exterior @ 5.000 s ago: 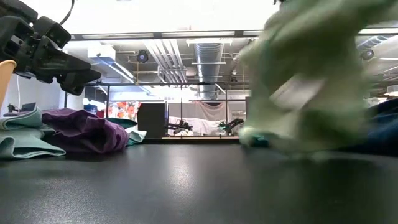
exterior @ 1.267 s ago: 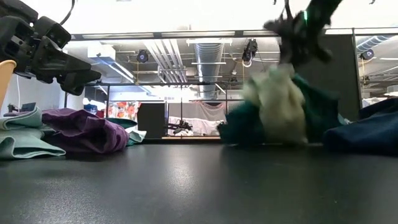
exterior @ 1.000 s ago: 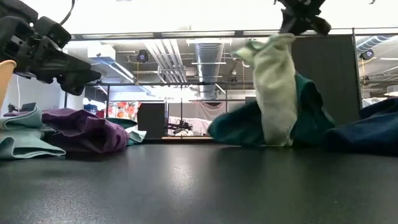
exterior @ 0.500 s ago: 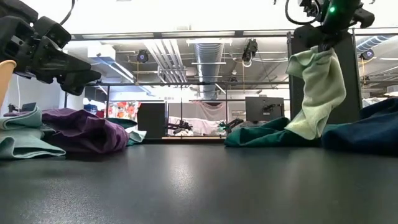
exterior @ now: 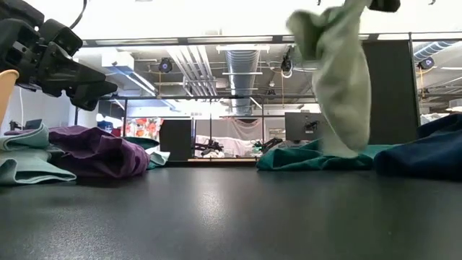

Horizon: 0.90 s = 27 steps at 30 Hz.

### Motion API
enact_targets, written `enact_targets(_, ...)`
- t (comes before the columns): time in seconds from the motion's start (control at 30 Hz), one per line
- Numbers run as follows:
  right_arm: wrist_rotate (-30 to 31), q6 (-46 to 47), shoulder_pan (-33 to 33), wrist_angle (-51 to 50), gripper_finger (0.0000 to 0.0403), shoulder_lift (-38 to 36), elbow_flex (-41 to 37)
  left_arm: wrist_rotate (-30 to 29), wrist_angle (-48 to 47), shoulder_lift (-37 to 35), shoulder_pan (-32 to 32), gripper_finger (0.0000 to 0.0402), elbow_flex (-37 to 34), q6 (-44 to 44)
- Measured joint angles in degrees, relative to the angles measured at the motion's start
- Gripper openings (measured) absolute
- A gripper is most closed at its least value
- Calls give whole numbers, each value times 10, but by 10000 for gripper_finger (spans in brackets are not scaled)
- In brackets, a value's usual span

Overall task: Sort microfiber towel by color & place in baskets
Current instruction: Put the light green microfiber towel into the blue bin

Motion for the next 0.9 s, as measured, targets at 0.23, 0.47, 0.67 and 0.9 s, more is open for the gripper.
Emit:
enact_targets(0.23,-242,183,81,-43,13,0,63,0,0,0,0,151,0,0)
enact_targets(0.47,-278,294,133,-192,13,-9,75,0,0,0,0,151,0,0)
enact_targets(0.67,-209,245,187,-190,13,-22,32,0,1,1,0,151,0,0)
enact_targets(0.9,-259,292,268,-157,13,1,-90,0,3,4,0,151,0,0)
